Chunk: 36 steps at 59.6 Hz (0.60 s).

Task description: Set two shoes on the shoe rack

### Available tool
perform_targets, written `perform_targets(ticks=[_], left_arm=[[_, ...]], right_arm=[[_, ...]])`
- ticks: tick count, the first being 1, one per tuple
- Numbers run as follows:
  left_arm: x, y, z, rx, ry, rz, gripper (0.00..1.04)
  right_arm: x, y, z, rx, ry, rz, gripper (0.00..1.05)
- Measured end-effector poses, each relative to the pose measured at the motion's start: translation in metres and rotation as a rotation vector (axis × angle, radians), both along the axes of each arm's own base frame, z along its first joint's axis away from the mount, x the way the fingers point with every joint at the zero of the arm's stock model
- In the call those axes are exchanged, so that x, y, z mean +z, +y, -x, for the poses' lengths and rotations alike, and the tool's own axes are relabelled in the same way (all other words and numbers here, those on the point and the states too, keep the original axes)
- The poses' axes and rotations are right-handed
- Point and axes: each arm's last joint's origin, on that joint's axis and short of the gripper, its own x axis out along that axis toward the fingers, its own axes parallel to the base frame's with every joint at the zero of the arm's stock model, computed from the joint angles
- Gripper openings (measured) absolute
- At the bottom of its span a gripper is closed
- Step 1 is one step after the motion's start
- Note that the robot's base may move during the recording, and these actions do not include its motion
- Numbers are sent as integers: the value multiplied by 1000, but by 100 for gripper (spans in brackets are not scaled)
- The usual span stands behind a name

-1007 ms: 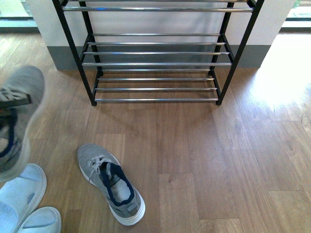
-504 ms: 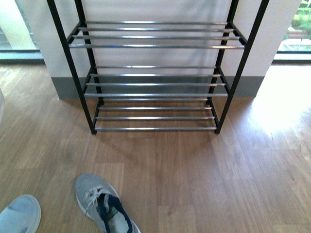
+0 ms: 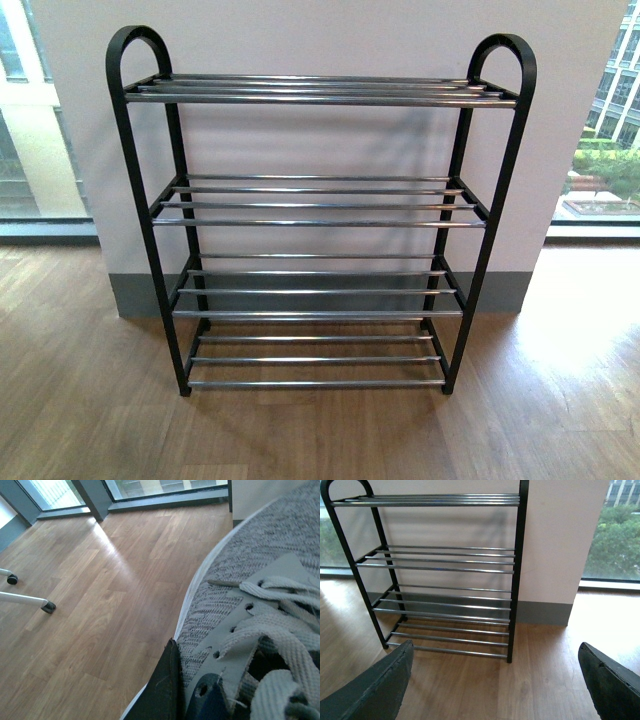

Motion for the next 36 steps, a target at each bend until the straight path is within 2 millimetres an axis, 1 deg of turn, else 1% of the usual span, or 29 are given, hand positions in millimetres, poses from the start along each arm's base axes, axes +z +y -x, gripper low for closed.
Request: perform_targets(ticks=[36], left_arm=[[0, 0, 0, 0, 0, -1, 2]], right_arm=[[0, 0, 0, 0, 0, 0, 95]])
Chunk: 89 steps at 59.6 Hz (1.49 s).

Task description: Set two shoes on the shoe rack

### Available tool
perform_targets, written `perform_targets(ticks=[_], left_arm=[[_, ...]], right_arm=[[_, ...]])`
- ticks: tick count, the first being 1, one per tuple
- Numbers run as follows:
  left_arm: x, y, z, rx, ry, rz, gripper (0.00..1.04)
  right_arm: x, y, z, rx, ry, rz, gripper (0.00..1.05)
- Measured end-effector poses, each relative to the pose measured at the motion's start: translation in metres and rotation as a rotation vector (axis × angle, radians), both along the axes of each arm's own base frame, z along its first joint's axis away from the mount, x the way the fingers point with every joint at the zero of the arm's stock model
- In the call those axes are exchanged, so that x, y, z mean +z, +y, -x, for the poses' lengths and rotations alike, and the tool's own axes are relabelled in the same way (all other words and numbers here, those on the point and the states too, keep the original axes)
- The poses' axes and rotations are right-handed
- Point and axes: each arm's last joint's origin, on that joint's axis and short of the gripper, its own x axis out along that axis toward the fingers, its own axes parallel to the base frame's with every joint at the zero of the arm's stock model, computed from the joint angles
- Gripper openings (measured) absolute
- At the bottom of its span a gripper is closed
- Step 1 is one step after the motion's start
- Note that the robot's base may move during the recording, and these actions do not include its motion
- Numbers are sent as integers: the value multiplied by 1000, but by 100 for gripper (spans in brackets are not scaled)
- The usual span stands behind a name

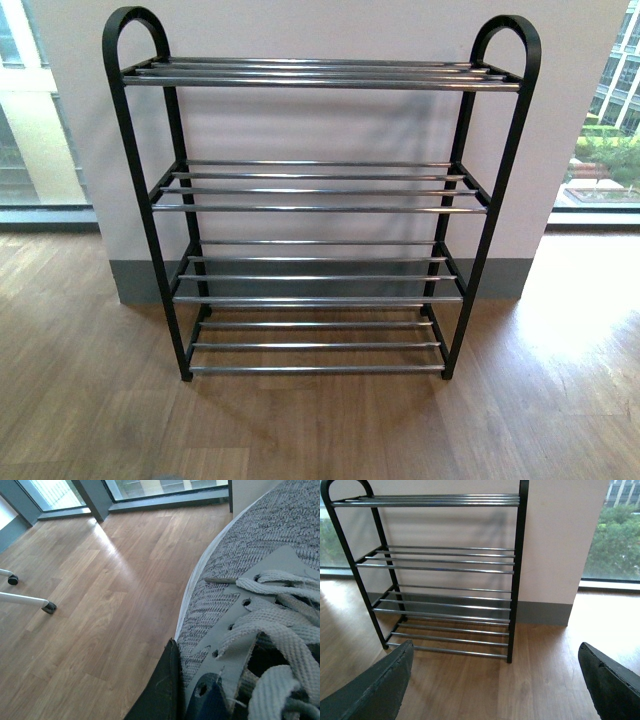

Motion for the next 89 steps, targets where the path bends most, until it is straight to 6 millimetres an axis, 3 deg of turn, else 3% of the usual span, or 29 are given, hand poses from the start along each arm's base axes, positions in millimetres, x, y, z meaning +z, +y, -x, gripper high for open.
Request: perform_targets(ticks=[76, 84, 89], left_arm=[[-1, 0, 0, 2, 4, -2, 2], [-1, 0, 0, 1, 4, -1, 2], [-1, 0, 0, 1, 4, -1, 2]], right_arm=[[0, 0, 0, 14, -1, -12, 95], [7, 7, -19, 104, -18, -141, 95], [11, 17, -50, 122, 23, -137, 95]])
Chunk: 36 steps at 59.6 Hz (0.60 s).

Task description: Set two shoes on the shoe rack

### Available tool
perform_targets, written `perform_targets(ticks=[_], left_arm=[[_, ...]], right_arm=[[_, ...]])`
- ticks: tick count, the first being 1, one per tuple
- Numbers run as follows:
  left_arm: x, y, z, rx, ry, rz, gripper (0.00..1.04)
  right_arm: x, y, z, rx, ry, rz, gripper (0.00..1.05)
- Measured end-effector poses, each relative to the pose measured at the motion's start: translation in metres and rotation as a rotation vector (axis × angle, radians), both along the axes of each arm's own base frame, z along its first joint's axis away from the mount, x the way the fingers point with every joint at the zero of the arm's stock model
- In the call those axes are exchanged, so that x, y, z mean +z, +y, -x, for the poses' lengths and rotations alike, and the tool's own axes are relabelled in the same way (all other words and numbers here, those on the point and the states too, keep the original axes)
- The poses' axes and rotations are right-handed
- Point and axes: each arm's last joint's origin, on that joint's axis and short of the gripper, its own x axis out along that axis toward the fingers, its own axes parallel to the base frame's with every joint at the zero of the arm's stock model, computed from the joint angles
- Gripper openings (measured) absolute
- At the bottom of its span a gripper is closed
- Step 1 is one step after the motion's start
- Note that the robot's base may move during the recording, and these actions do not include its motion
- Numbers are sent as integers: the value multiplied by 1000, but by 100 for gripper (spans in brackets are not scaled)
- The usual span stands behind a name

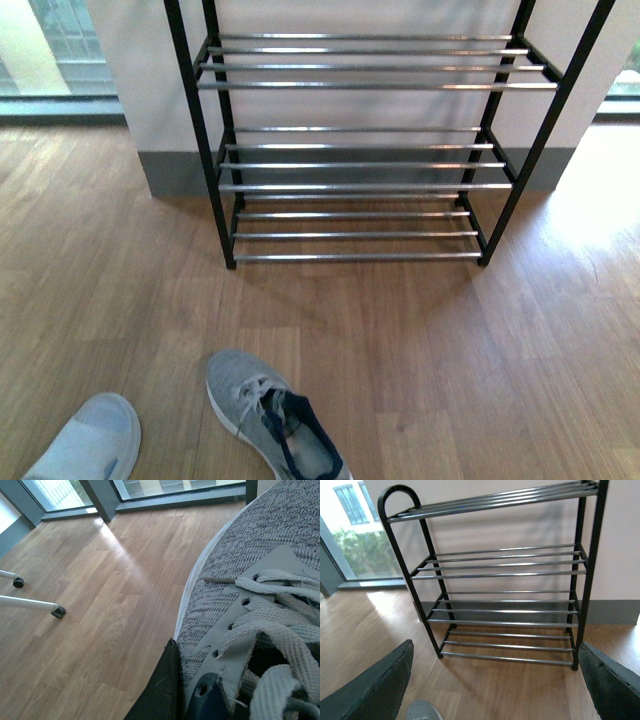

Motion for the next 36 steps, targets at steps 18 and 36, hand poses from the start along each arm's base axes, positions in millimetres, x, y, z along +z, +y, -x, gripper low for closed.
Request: perform_targets(ticks=[18, 36], left_arm=[[0, 0, 0, 0, 0, 0, 2], [0, 0, 0, 0, 0, 0, 2]], right_arm=[[-68, 48, -124, 96, 365, 199, 95], [-159, 77, -181, 144, 607, 305, 95]])
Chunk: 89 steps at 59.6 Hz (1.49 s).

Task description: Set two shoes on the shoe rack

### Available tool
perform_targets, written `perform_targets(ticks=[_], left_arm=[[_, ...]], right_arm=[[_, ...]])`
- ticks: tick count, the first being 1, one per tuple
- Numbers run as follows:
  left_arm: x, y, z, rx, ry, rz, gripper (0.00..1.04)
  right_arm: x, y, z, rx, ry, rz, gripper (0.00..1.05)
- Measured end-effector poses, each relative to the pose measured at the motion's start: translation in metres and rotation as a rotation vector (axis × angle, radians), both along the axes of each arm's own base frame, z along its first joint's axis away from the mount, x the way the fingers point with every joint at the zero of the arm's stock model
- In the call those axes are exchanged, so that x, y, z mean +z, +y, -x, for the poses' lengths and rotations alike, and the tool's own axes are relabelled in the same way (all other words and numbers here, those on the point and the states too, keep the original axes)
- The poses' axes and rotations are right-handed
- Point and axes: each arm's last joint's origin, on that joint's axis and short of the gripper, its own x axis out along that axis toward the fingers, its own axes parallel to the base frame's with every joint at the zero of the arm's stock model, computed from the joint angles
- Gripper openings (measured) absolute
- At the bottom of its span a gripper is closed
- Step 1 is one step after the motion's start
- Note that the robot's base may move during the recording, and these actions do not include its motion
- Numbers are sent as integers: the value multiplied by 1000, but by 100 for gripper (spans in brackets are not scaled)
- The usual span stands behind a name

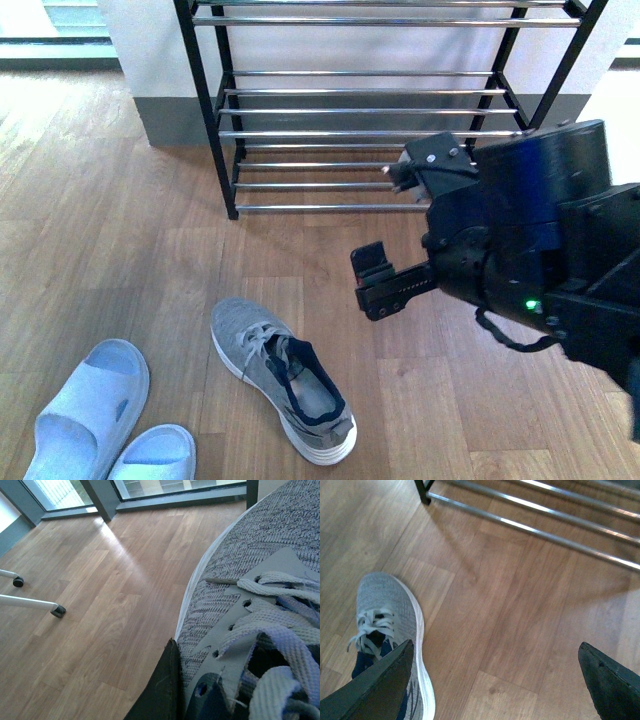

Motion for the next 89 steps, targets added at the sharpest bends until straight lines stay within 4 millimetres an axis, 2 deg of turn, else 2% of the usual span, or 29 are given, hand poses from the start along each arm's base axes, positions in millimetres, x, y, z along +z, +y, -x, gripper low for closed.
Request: perform_targets(ticks=[11, 22, 31, 42, 60, 75, 82, 86, 89], left_arm=[[0, 0, 0, 0, 0, 0, 2], [0, 0, 0, 0, 0, 0, 2], [0, 0, 0, 0, 0, 0, 2], [0, 0, 0, 0, 0, 0, 2], [0, 0, 0, 0, 0, 0, 2], [0, 0, 0, 0, 0, 0, 2], [0, 0, 0, 0, 0, 0, 2], [0, 0, 0, 0, 0, 0, 2], [0, 0, 0, 0, 0, 0, 2]], right_arm=[[-51, 15, -18, 41, 162, 27, 95], [-95, 26, -17, 139, 385, -4, 95], [-112, 34, -15, 178, 455, -24, 95], [-122, 41, -23, 177, 481, -27, 95], [-157, 50, -51, 110, 492, -59, 95], [-159, 53, -58, 65, 473, -76, 59], [-159, 51, -57, 44, 480, -87, 31], [-160, 49, -57, 32, 483, -91, 23], [-160, 42, -57, 7, 486, -109, 12]])
